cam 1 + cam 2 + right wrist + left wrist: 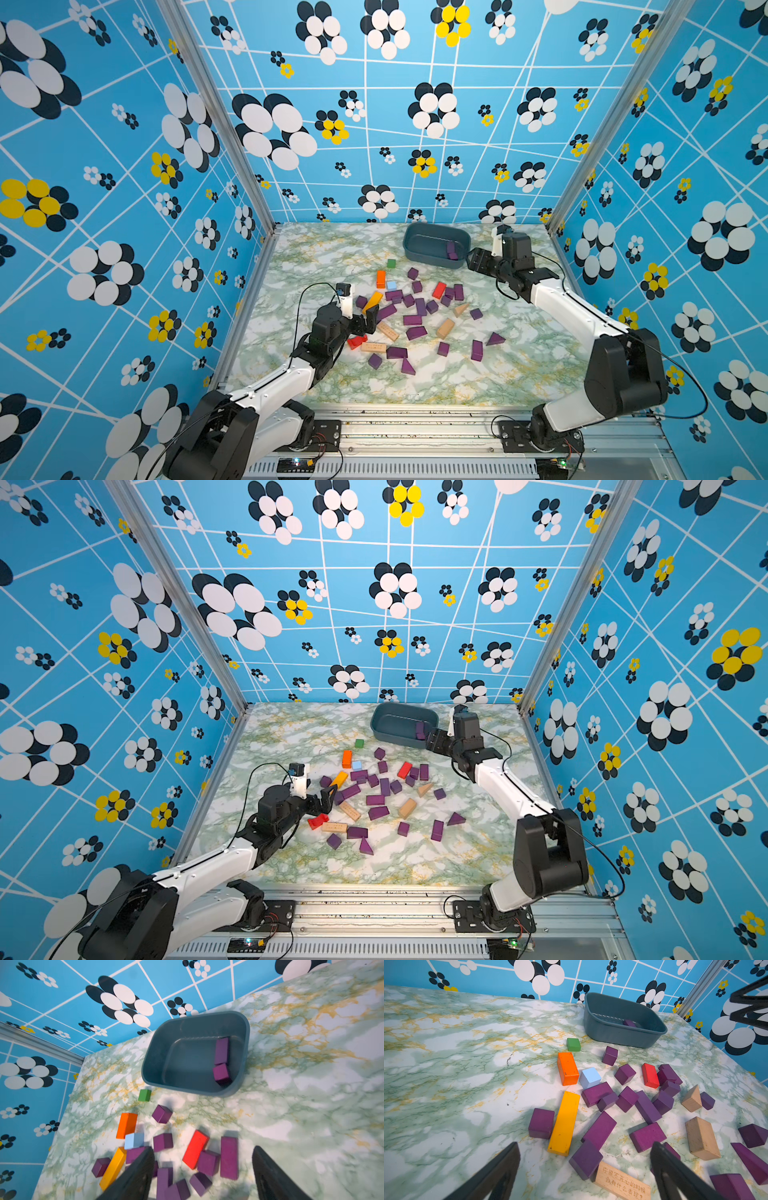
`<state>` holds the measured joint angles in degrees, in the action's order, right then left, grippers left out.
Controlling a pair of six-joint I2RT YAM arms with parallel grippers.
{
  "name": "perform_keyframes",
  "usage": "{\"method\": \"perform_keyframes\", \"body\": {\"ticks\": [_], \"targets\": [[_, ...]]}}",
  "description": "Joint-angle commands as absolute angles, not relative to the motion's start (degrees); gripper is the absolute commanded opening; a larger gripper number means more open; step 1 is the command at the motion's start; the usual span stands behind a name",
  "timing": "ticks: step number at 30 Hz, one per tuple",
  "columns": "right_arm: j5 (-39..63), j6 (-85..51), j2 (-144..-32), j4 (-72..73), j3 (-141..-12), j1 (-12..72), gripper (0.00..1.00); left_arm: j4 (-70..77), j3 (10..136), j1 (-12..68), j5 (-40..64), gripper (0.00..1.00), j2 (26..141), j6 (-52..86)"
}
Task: Pick purple bricks into the storage bin
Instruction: Place the building block in the storage box, then pick up the building block from the center of the board.
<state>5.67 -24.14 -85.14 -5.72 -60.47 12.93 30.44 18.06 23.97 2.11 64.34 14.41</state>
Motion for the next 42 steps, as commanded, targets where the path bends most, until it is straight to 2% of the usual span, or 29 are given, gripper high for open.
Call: {"method": "perform_keyframes", "body": {"ticks": [1, 5, 11, 16, 17, 25, 36, 42], "targets": [[3.2, -19.3, -80.8, -6.8, -55.2, 12.7, 0.80, 31.8, 18.3, 23.4, 2.6, 0.99, 65.6, 15.3], [1.5, -17.3, -76.6, -6.9, -50.2, 12.7, 0.84, 32.0, 18.9, 23.5, 1.7, 0.99, 65.7, 16.4], [-1.2, -15.7, -74.6, -6.3, -44.8, 12.6, 0.85, 22.2, 24.4, 23.5, -0.1, 0.99, 67.4, 18.0], [0.0, -13.4, -75.8, -4.1, -41.9, 12.1, 0.94, 19.1, 26.5, 23.5, 1.6, 0.99, 67.3, 21.6], [0.1, -13.6, -76.0, -4.2, -41.5, 11.9, 0.99, 18.1, 27.0, 23.6, 1.7, 0.99, 67.2, 22.2], [3.5, -17.4, -73.1, 0.1, -36.6, 10.6, 0.99, 13.5, 29.9, 23.8, 1.8, 1.00, 65.7, 25.6], [6.3, -20.4, -69.1, -3.3, -32.8, 10.5, 0.99, 8.0, 37.5, 24.1, 1.9, 1.00, 71.6, 21.9], [-1.7, -17.4, -67.2, -15.4, -38.1, 10.5, 0.99, 13.4, 40.4, 26.9, 2.0, 0.99, 76.8, 18.8]]}}
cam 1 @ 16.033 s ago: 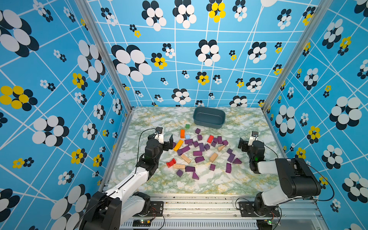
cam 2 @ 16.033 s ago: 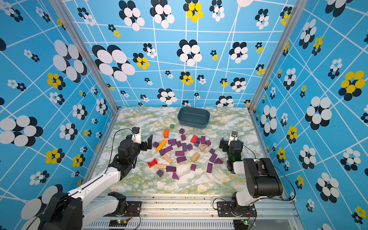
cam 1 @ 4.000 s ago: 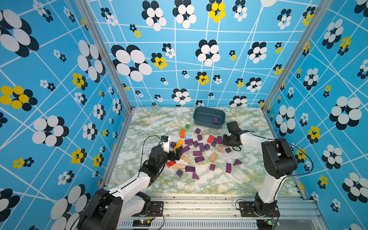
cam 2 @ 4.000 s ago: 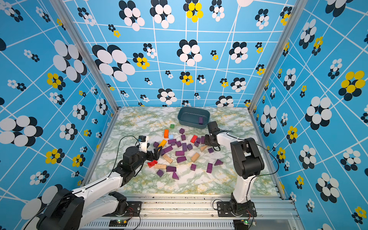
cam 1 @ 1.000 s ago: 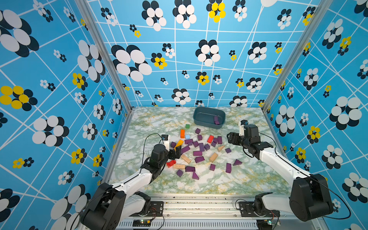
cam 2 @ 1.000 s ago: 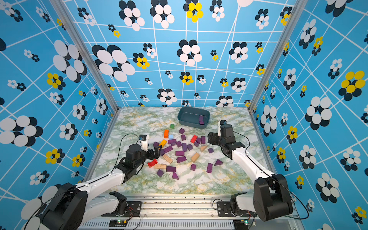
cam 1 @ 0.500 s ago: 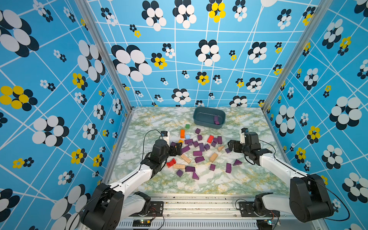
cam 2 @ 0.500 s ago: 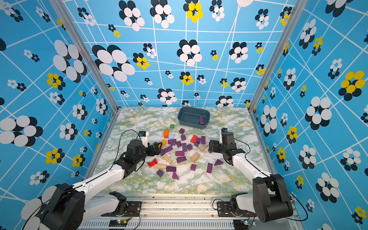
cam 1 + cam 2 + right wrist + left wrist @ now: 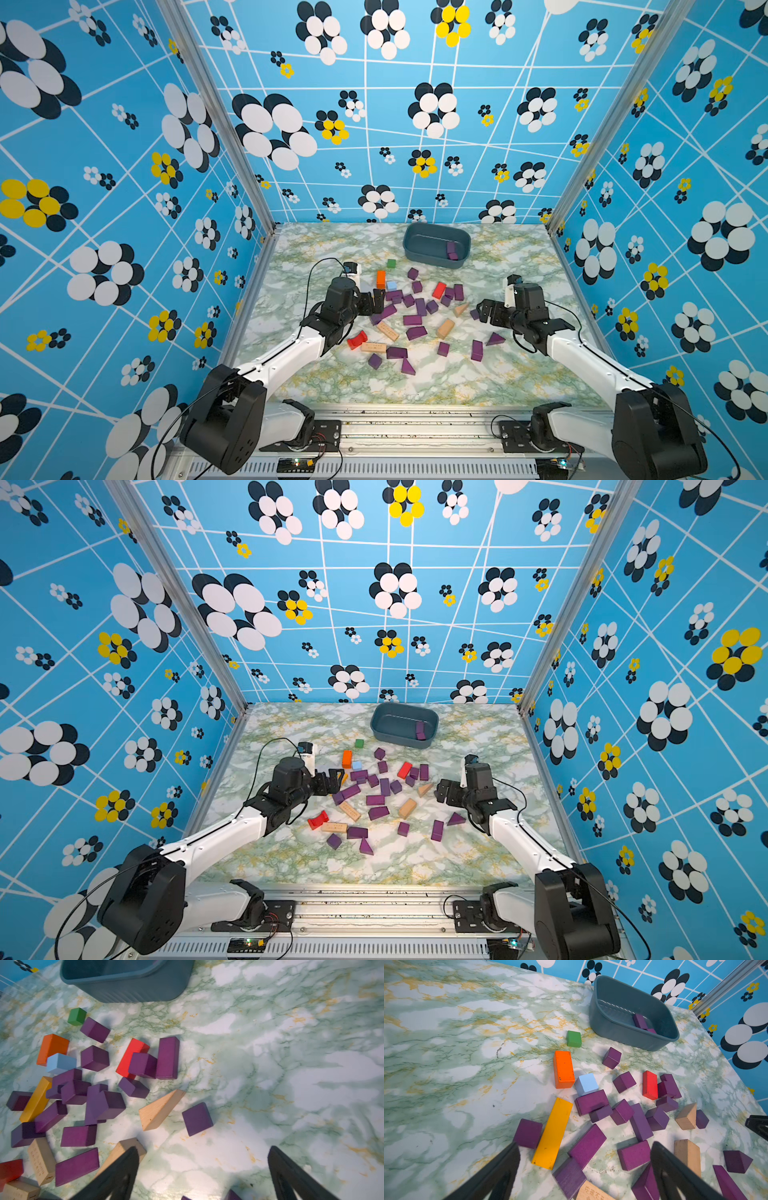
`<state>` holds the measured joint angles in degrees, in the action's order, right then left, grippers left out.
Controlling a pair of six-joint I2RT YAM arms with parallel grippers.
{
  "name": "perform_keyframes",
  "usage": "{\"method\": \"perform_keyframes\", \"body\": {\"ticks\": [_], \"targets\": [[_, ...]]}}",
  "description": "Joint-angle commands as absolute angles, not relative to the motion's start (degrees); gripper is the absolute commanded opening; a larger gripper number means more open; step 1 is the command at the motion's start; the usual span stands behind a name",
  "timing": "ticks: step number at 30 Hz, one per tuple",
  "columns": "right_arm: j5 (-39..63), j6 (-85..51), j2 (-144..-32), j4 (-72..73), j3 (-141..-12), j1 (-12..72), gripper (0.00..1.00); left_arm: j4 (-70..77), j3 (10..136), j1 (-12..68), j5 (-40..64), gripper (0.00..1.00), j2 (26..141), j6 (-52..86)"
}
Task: Pick purple bricks into the storage bin
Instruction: Pick up the building block from the center of the board.
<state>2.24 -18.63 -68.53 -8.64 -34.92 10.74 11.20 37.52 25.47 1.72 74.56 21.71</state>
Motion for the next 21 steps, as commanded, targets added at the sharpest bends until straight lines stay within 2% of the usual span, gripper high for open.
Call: {"method": "perform_keyframes", "body": {"ticks": [1, 7, 21], "targets": [[-1.8, -17.2, -66.6, -15.2, -38.1, 10.5, 0.99, 13.1, 41.7, 27.6, 1.7, 0.99, 78.3, 17.8], [-4.0, -15.9, -65.2, -11.4, -35.9, 10.4, 0.99, 9.2, 50.6, 30.6, 1.3, 0.99, 85.5, 11.8], [-0.8, -16.3, -72.4, -8.6, -37.5, 10.3, 0.99, 6.7, 60.7, 30.7, 3.6, 0.99, 98.0, 16.1]]}}
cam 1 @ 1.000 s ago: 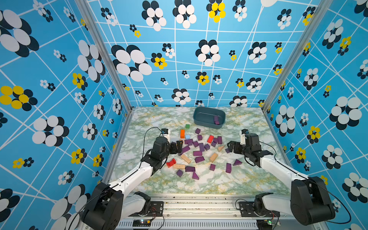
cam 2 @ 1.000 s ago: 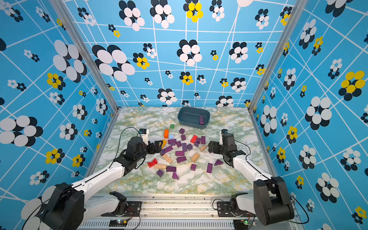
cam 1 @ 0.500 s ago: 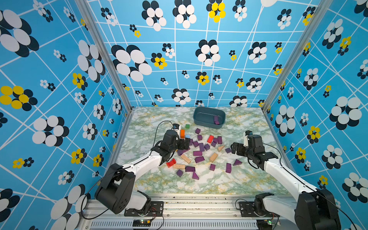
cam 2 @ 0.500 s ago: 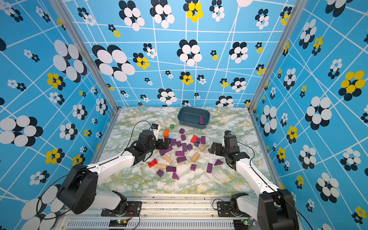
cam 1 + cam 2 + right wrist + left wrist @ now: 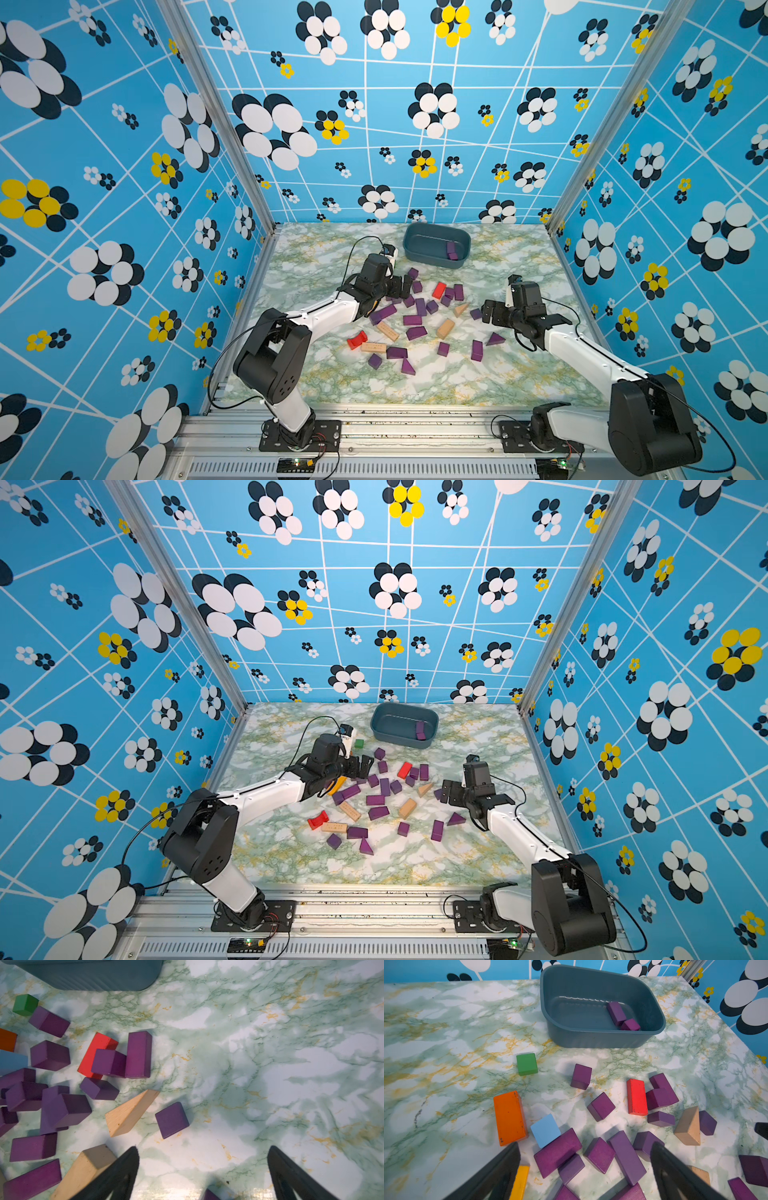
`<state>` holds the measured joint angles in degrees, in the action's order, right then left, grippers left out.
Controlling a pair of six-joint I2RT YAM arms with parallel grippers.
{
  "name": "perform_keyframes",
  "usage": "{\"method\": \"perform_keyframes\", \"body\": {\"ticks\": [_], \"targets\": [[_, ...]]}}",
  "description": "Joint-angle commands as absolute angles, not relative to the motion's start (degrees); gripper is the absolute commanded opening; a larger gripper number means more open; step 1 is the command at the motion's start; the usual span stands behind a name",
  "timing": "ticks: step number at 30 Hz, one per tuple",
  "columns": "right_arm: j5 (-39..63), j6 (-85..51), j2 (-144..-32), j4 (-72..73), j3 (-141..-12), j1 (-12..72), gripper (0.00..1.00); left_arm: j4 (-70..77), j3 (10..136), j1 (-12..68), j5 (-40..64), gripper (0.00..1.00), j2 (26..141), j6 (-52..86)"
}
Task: Pick purple bricks into the storage bin
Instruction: Pick up the building block from the center of the board.
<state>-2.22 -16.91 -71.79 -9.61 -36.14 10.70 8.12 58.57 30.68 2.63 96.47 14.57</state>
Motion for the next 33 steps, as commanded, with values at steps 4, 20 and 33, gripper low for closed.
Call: {"method": "perform_keyframes", "body": {"ticks": [4, 20, 33], "targets": [[-0.4, -16.9, -73.6, -8.4, -38.1, 10.2, 0.99, 5.4, 63.1, 30.7, 3.4, 1.00, 100.5, 17.0], [0.8, -21.7, -74.8, -5.3, -36.4, 10.2, 0.98, 0.1, 72.6, 30.4, 6.7, 0.97, 109.3, 19.3], [1.4, -24.7, -76.6, -4.9, -36.4, 9.7, 0.97, 1.6, 80.3, 29.2, 13.4, 0.69, 117.7, 20.1]]}}
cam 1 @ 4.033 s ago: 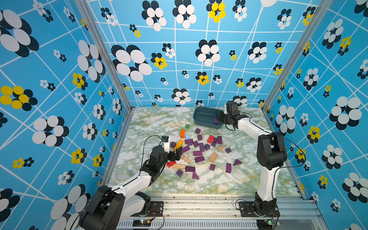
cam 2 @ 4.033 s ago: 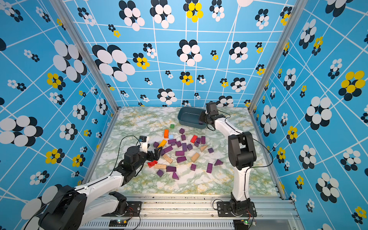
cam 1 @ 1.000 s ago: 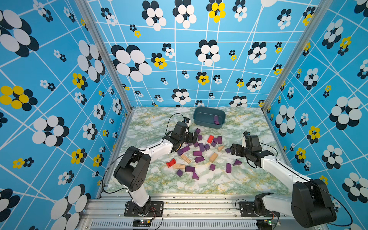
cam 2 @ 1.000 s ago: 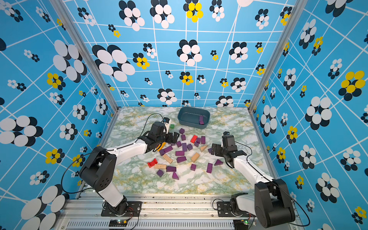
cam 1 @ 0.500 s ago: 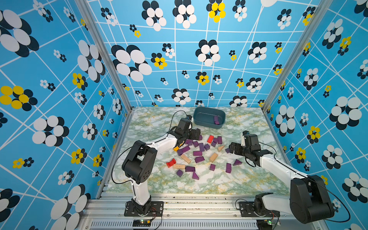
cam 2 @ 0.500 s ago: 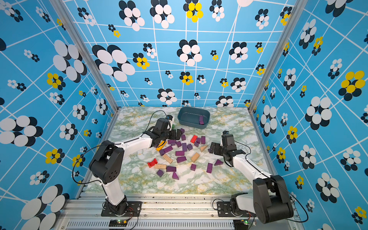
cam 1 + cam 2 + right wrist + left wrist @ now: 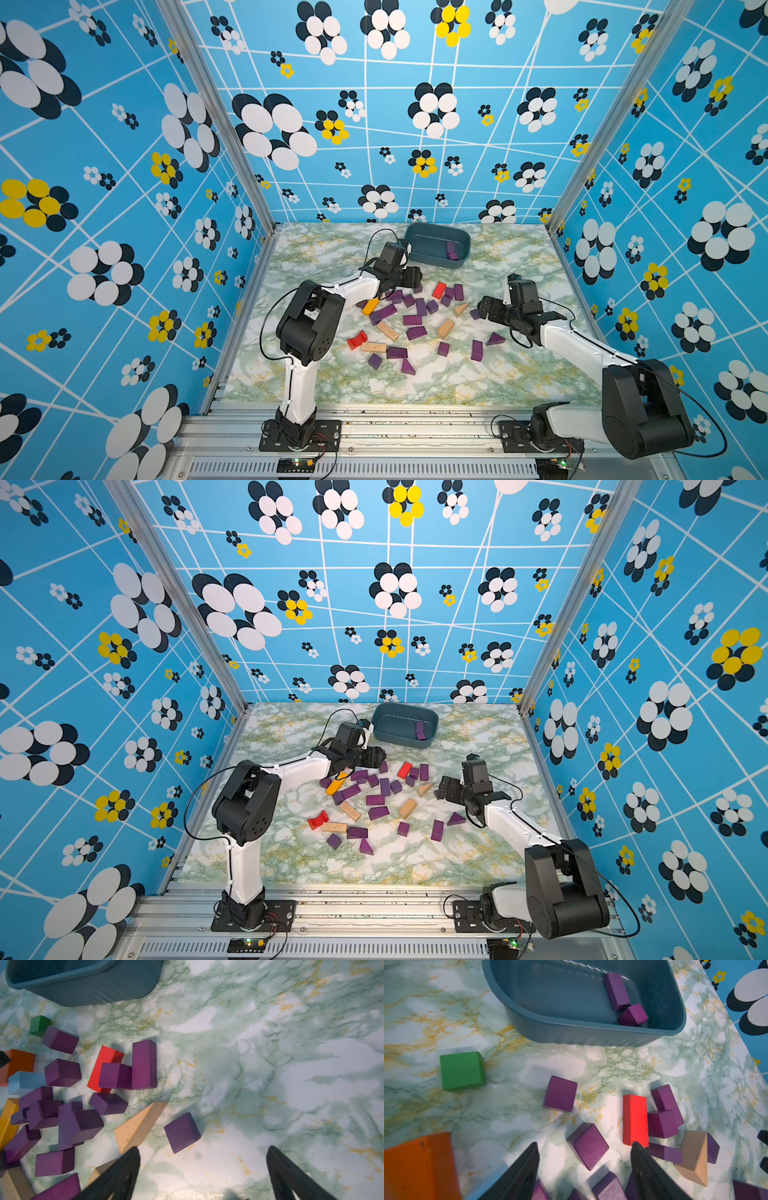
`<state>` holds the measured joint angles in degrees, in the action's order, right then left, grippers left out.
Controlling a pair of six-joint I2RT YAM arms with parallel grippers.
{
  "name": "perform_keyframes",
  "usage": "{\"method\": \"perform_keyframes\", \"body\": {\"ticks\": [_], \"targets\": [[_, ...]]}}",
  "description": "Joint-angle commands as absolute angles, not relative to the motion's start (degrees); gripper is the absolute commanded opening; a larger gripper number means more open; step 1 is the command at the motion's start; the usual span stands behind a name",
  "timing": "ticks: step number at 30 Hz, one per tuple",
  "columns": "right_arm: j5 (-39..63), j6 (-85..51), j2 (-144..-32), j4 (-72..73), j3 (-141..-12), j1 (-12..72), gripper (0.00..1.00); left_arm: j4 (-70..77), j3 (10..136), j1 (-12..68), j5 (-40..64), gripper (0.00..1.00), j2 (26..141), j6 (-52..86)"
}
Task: Pick purple bricks into the storage bin
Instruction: Pick up the building block from the center of the board.
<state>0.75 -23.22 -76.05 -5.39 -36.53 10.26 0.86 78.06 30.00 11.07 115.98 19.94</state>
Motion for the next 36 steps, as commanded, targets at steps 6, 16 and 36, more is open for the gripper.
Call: {"method": "perform_keyframes", "body": {"ticks": [6, 16, 36], "targets": [[1.3, -26.1, -76.3, -3.8, -35.0, 9.1, 0.98, -0.6, 85.5, 28.7, 13.7, 0.61, 121.4, 19.4], [2.3, -27.3, -76.7, -3.1, -34.6, 7.8, 0.98, -8.6, 94.4, 28.6, 12.8, 0.52, 127.2, 19.6], [2.3, -27.8, -77.1, -3.3, -34.6, 7.5, 0.99, -19.5, 103.7, 28.8, 7.9, 0.53, 133.9, 18.2]]}}
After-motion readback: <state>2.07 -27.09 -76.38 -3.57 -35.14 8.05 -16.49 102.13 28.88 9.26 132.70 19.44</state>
